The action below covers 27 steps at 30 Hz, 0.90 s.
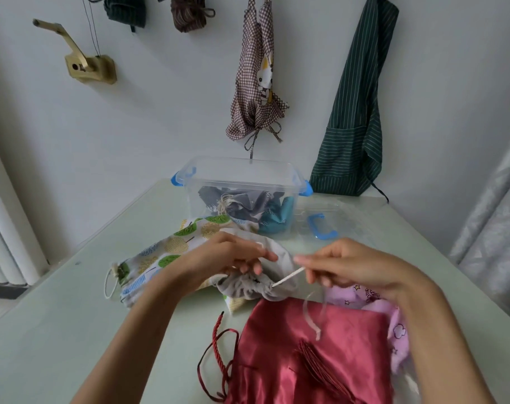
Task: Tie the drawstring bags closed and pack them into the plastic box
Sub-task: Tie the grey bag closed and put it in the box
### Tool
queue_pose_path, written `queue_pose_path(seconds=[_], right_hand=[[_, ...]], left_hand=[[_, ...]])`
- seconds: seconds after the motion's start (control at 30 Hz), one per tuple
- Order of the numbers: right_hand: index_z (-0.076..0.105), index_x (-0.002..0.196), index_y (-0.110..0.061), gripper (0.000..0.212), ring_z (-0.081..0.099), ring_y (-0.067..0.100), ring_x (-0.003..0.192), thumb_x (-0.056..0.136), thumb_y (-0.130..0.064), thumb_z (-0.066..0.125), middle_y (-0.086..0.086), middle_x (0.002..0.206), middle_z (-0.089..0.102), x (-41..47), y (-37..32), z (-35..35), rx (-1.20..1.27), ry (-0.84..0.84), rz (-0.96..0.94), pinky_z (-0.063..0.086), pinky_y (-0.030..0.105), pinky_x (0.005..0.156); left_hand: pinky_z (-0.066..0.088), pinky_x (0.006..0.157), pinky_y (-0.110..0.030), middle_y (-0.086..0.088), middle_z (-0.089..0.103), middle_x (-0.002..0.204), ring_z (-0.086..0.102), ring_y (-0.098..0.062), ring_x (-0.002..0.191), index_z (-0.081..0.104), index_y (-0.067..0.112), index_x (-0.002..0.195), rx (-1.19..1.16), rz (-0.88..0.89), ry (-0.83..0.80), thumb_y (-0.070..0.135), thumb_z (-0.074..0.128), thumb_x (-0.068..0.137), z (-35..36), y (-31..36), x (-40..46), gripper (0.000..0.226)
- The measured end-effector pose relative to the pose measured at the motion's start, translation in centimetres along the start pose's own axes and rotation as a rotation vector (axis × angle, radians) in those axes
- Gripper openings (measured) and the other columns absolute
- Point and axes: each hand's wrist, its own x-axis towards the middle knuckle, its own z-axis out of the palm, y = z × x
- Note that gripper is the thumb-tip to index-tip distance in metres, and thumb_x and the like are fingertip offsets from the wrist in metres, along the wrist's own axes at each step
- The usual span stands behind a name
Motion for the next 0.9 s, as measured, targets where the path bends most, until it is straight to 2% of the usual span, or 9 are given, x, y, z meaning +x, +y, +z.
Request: queue_pose_path(seconds=[0.2, 0.33, 0.4, 0.47, 0.53, 0.63, 0.7, 0.8, 0.9], right_hand=[[0.054, 0.052, -0.02, 0.042, 0.039, 0.008, 0.055, 0.086, -0.044, 0.058, -0.004, 0.054, 0.052, 0.8, -0.1, -0.3, 0.239, 0.355, -0.065, 0.035, 0.018, 0.06], [0.056, 0.053, -0.021, 0.042, 0.043, 0.001, 0.05, 0.088, -0.045, 0.056, -0.009, 0.054, 0.047, 2.4, -0.5, 1.8, 0.138, 0.418, -0.097, 0.035, 0.017, 0.061], [0.069, 0.076, -0.025, 0.028, 0.053, -0.009, 0.061, 0.089, -0.044, 0.055, -0.014, 0.068, 0.059, 2.5, -1.2, 2.9, 0.111, 0.309, -0.191, 0.038, 0.006, 0.062], [0.066, 0.11, -0.028, 0.03, 0.052, -0.022, 0.088, 0.091, -0.044, 0.051, -0.024, 0.1, 0.062, 2.6, -1.6, 3.5, 0.037, 0.167, -0.269, 0.036, -0.003, 0.074], [0.054, 0.128, -0.031, 0.04, 0.046, -0.015, 0.109, 0.091, -0.045, 0.05, -0.025, 0.12, 0.052, 2.8, -1.1, 3.2, -0.021, 0.194, -0.258, 0.035, 0.002, 0.083], [0.056, 0.12, -0.026, 0.026, 0.051, -0.001, 0.108, 0.094, -0.023, 0.053, -0.013, 0.126, 0.055, 2.5, 0.3, 1.4, -0.058, 0.339, -0.238, 0.038, 0.007, 0.083], [0.06, 0.111, -0.029, 0.03, 0.05, -0.007, 0.102, 0.09, -0.009, 0.057, -0.02, 0.116, 0.059, 1.9, 1.3, 0.5, -0.184, 0.218, -0.269, 0.035, 0.001, 0.078], [0.064, 0.102, -0.041, 0.027, 0.048, -0.01, 0.1, 0.084, -0.022, 0.067, -0.025, 0.106, 0.06, 1.8, 1.5, 1.2, -0.295, 0.101, -0.253, 0.036, 0.009, 0.079], [0.064, 0.078, -0.045, 0.011, 0.053, -0.002, 0.091, 0.081, -0.036, 0.069, -0.015, 0.091, 0.065, 2.6, 1.5, 2.3, -0.296, 0.218, -0.23, 0.043, 0.022, 0.083]], left_hand=[[0.036, 0.058, -0.012, 0.013, 0.052, 0.05, 0.043, 0.001, 0.051, 0.064, 0.022, 0.059, 0.217, -0.007, -0.215, 0.014, 0.058, 0.09, 3.1, 0.0, 0.9, 0.033], [0.049, 0.087, -0.019, 0.001, 0.074, 0.087, 0.067, -0.008, 0.084, 0.074, 0.01, 0.098, 0.312, -0.009, -0.346, 0.026, 0.058, 0.087, 4.2, -0.3, 1.1, 0.024], [0.049, 0.097, -0.028, -0.003, 0.073, 0.098, 0.067, -0.016, 0.097, 0.072, 0.008, 0.104, 0.354, 0.0, -0.369, 0.037, 0.058, 0.09, 4.3, -0.7, 1.1, 0.036], [0.051, 0.087, -0.021, 0.007, 0.072, 0.084, 0.066, -0.016, 0.086, 0.069, -0.002, 0.1, 0.336, 0.009, -0.366, 0.033, 0.051, 0.096, 4.1, -1.2, 1.2, 0.039], [0.046, 0.071, -0.013, 0.015, 0.065, 0.066, 0.058, -0.006, 0.069, 0.069, 0.003, 0.083, 0.27, -0.018, -0.309, 0.029, 0.048, 0.098, 3.5, -1.1, 1.1, 0.036], [0.036, 0.057, -0.007, 0.015, 0.057, 0.059, 0.046, 0.001, 0.058, 0.07, 0.009, 0.083, 0.16, -0.042, -0.22, 0.025, 0.045, 0.099, 2.0, -0.8, 0.8, 0.035], [0.036, 0.061, -0.013, 0.003, 0.055, 0.068, 0.044, -0.006, 0.064, 0.068, -0.004, 0.091, 0.106, -0.027, -0.178, 0.027, 0.044, 0.099, 0.9, -0.9, 0.8, 0.04], [0.035, 0.064, -0.018, -0.011, 0.048, 0.079, 0.041, -0.008, 0.066, 0.061, -0.014, 0.106, 0.083, -0.004, -0.162, 0.034, 0.045, 0.098, 0.5, -0.7, 0.6, 0.052], [0.035, 0.064, -0.018, -0.01, 0.047, 0.08, 0.041, -0.007, 0.066, 0.062, -0.013, 0.107, 0.065, 0.0, -0.168, 0.034, 0.045, 0.098, 0.5, -0.6, 0.5, 0.05]])
